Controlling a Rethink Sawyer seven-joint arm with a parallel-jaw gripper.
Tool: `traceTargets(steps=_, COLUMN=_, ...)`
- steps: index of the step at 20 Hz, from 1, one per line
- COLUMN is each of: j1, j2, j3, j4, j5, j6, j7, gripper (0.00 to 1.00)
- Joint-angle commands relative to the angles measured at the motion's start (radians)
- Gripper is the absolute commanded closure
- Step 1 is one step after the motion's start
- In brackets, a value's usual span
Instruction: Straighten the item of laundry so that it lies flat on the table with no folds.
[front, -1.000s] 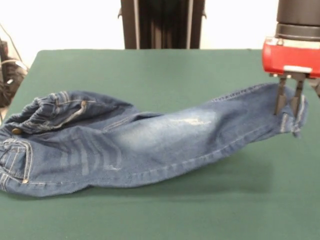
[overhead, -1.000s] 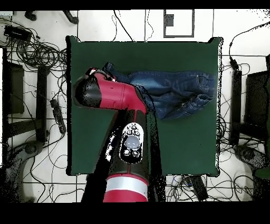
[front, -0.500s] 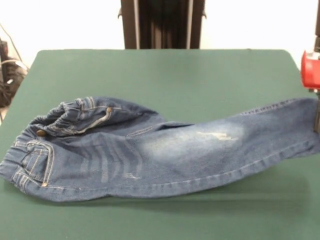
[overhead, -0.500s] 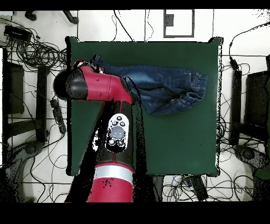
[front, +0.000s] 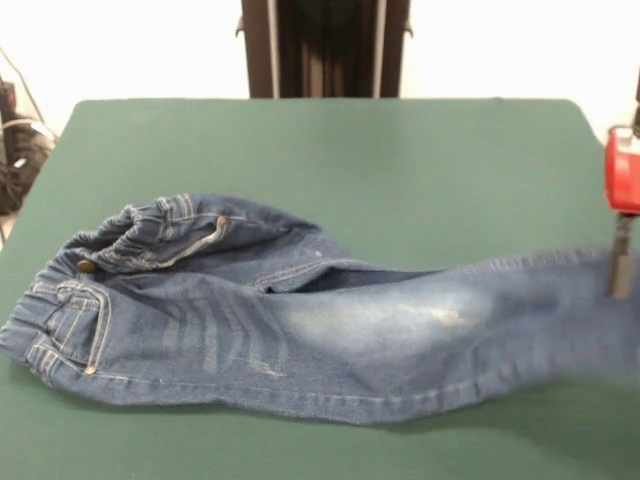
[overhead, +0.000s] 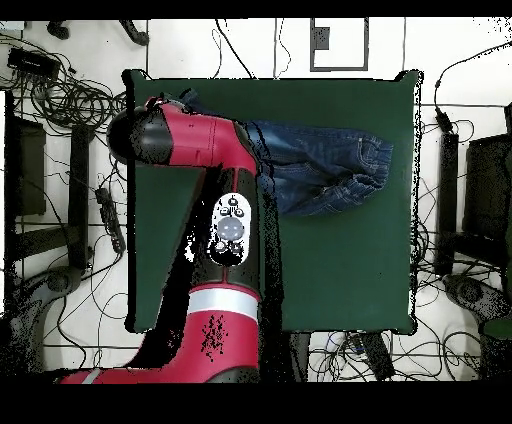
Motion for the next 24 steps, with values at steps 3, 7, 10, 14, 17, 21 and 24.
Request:
traceTargets(steps=3, j1=-0.003, j2=0.013, j3=0.070, j4=-0.046, j5=0.028, j6=0.073, j7=0.155, gripper=0.00)
traceTargets(steps=7, j1=-0.001, j2=0.025, j3=0.051, j4=-0.082, j5=0.008, j6=0.091, j7=0.138, gripper=0.00)
traceTargets(steps=10, j1=-0.014, j2=0.015, j3=0.067, j4=-0.055, j5=0.012, j6=0.087, j7=0.132, gripper=0.00)
traceTargets(steps=14, j1=-0.043, j2=-0.037, j3=0.086, j4=0.060, j5=-0.011, j6=0.040, j7=0.086, gripper=0.00)
traceTargets(steps=17, j1=-0.097, j2=-0.083, j3=0.133, j4=0.185, j5=-0.035, j6=0.001, j7=0.014, gripper=0.00)
traceTargets(steps=21, j1=-0.165, j2=-0.130, j3=0.180, j4=0.315, j5=-0.070, j6=-0.044, j7=-0.036, gripper=0.00)
traceTargets(steps=24, j1=-0.202, j2=-0.153, j3=0.203, j4=0.375, j5=-0.105, j6=-0.077, j7=-0.042, gripper=0.00)
